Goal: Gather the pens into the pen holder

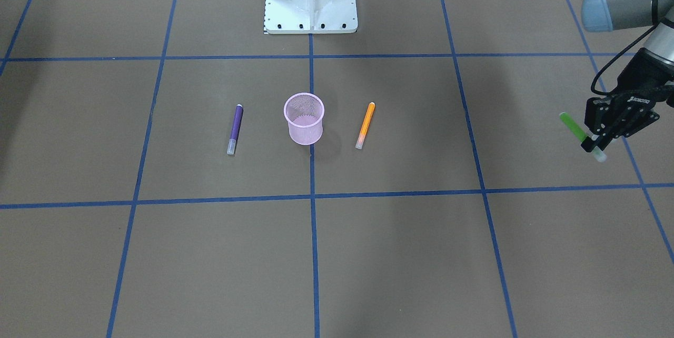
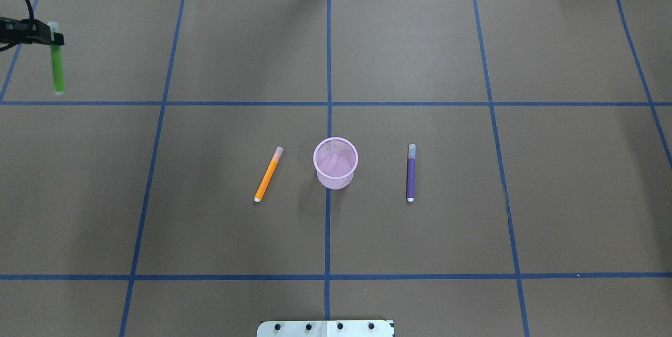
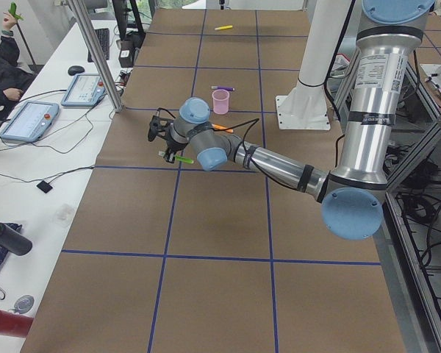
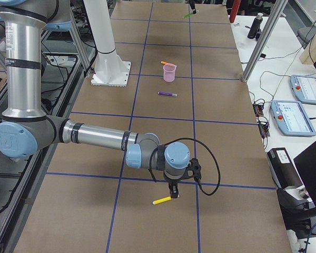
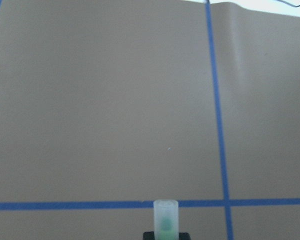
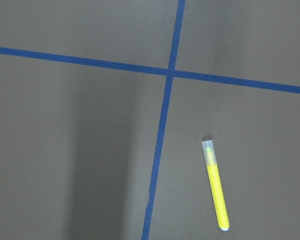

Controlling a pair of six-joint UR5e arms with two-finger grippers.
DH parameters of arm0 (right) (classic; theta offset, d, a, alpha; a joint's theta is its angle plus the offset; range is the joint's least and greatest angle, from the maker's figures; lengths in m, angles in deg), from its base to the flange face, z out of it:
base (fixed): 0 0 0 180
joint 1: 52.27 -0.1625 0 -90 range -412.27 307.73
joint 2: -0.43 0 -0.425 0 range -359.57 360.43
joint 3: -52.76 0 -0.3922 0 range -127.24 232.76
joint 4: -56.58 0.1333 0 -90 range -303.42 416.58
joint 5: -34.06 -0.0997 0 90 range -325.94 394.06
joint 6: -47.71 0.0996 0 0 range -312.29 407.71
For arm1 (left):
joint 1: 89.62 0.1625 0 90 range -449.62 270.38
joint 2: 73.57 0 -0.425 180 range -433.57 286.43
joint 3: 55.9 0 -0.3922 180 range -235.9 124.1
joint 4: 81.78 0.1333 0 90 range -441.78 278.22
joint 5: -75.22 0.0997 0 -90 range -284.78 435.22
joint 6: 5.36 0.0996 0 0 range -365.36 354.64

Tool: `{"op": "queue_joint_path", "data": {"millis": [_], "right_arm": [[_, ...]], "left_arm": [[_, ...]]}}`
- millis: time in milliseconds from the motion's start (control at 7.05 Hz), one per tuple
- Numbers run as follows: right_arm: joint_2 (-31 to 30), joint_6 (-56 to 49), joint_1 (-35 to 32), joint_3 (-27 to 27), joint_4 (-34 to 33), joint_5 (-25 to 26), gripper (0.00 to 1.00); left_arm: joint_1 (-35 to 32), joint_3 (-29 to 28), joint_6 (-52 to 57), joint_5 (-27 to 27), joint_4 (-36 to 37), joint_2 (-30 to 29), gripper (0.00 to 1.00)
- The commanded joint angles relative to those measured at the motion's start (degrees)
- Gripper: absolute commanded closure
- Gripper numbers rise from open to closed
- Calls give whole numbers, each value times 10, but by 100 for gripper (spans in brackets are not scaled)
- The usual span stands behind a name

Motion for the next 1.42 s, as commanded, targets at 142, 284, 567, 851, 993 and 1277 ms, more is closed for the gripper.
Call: {"op": "queue_joint_path", "data": {"millis": [142, 284, 567, 851, 993, 1277], "right_arm": [[1, -4, 11, -40, 65, 5, 0], [6, -4, 35, -68, 111, 15, 0], [39, -3, 70, -142, 195, 23, 4], [46, -3, 103, -147, 198, 52, 4], [50, -7, 105, -162, 204, 53, 4], [50, -8, 105, -180, 230, 50, 5]], "left_arm": [[7, 19, -3, 80, -1, -70, 100], [14, 17, -3, 81, 0, -90, 100], [27, 14, -4, 82, 0, -109, 100], [36, 12, -10, 83, 0, -115, 100], [37, 12, -10, 82, 0, -115, 100], [37, 11, -11, 82, 0, -118, 100]]}}
